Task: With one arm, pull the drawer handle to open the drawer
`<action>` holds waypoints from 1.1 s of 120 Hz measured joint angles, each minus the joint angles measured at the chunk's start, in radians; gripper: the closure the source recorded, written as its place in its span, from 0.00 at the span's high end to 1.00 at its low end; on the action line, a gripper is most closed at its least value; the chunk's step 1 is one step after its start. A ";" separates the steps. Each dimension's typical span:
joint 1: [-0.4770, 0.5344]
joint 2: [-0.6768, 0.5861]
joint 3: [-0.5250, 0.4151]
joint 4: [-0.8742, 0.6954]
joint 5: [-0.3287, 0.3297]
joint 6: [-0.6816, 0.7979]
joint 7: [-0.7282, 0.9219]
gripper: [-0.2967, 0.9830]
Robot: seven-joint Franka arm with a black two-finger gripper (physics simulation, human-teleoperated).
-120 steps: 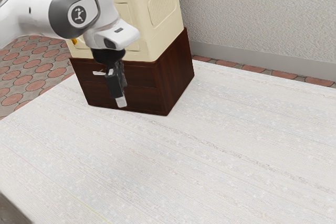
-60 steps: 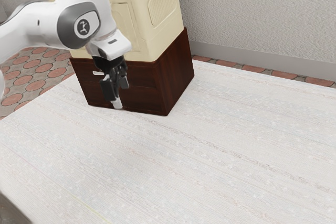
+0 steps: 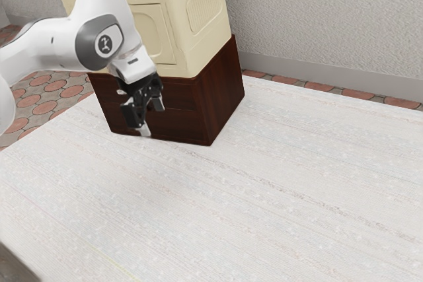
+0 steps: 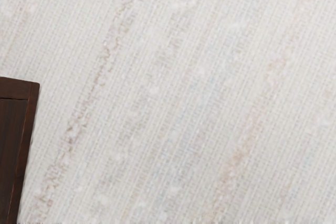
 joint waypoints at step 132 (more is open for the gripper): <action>0.058 0.036 0.084 0.003 -0.013 0.125 0.244 0.77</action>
